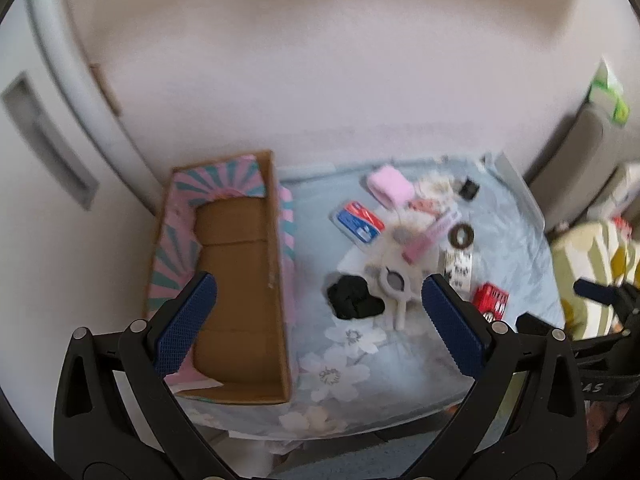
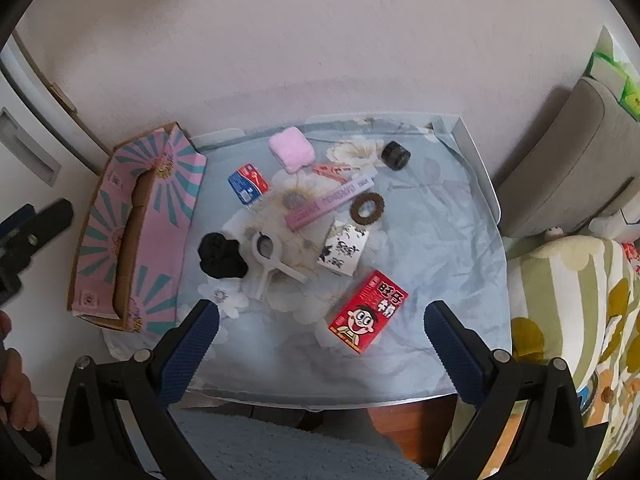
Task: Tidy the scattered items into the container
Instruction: 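Move the right gripper to the red milk carton and close on it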
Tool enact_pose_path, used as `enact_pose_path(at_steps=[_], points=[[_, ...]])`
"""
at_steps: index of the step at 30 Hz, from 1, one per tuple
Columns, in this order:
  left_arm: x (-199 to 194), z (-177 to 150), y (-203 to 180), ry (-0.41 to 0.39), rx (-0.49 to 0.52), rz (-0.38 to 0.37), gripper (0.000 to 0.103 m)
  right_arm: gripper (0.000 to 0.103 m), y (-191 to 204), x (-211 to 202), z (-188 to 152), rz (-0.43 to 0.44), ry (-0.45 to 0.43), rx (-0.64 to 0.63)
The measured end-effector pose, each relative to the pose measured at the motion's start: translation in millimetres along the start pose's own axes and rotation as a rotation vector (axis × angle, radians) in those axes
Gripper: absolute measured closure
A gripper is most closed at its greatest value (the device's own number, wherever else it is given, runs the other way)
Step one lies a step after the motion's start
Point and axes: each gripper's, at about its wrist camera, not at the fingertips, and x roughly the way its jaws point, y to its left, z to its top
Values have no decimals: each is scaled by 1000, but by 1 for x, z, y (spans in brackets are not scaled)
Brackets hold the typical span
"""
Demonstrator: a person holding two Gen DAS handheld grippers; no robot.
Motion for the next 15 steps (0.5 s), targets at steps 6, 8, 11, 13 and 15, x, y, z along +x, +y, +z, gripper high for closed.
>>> enact_pose_path(at_steps=[6,8,11,13,15], points=[[54,-20,-36,58,89,-18,1,1,-24,33,-10,34,47,48],[72,-25,-44,73,102,-12,1,1,-35,47,-17,62,65,69],[96,-29,-51,96,102,-24,1,1,-48,65,-25,85,71,85],[109,-30,-55,112,107,-27,1,1,-56,78,-31,96,73,88],[120,-32,-59,118,113,-22,1,1,-62,88,-34,108,80,93]])
